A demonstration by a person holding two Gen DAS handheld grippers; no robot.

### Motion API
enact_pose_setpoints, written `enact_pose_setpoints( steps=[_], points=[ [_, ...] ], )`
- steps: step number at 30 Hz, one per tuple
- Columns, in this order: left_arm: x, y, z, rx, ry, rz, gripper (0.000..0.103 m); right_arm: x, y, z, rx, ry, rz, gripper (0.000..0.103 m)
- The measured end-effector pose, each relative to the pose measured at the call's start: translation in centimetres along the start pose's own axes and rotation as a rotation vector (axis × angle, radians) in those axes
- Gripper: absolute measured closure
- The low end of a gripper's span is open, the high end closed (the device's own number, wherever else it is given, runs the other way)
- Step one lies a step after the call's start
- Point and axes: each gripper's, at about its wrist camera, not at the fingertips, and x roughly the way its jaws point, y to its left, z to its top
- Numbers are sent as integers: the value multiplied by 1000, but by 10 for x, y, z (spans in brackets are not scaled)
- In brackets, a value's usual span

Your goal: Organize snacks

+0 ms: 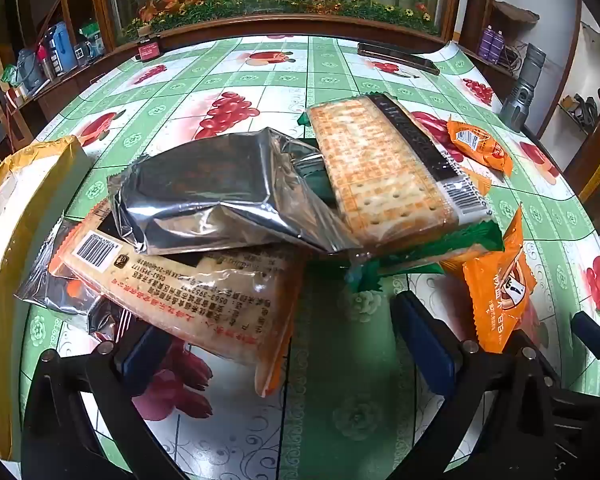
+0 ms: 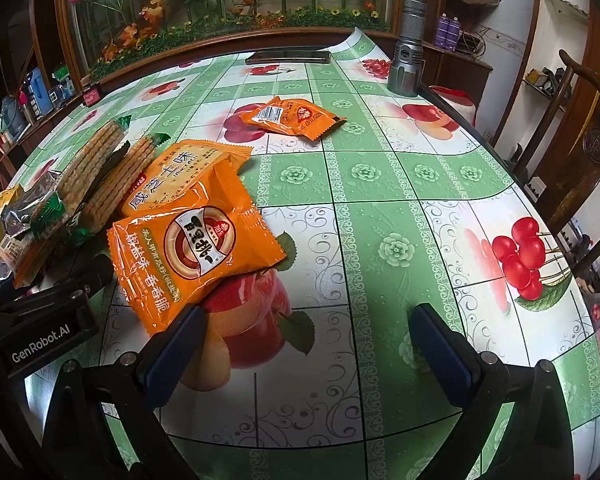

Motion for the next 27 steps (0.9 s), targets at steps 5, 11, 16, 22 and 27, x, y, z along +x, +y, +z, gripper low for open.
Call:
enact_pose_setpoints(
  steps=[5, 11, 16, 22, 27],
  points=[
    [0, 0, 0, -2, 1, -3, 0, 0, 0, 0, 2, 1, 2, 0],
    [0, 0, 0, -22, -1, 8, 0, 0, 0, 1, 2, 0, 2, 0],
    [0, 1, 0, -22, -1, 8, 0, 0, 1, 1, 1, 0, 2, 0],
    [2, -1, 2, -34, 2, 15, 0, 1, 1, 1, -1, 0, 1, 0],
    [-9, 6, -10, 86, 76, -74, 0, 1, -2, 2, -1, 0, 10, 0]
  ],
)
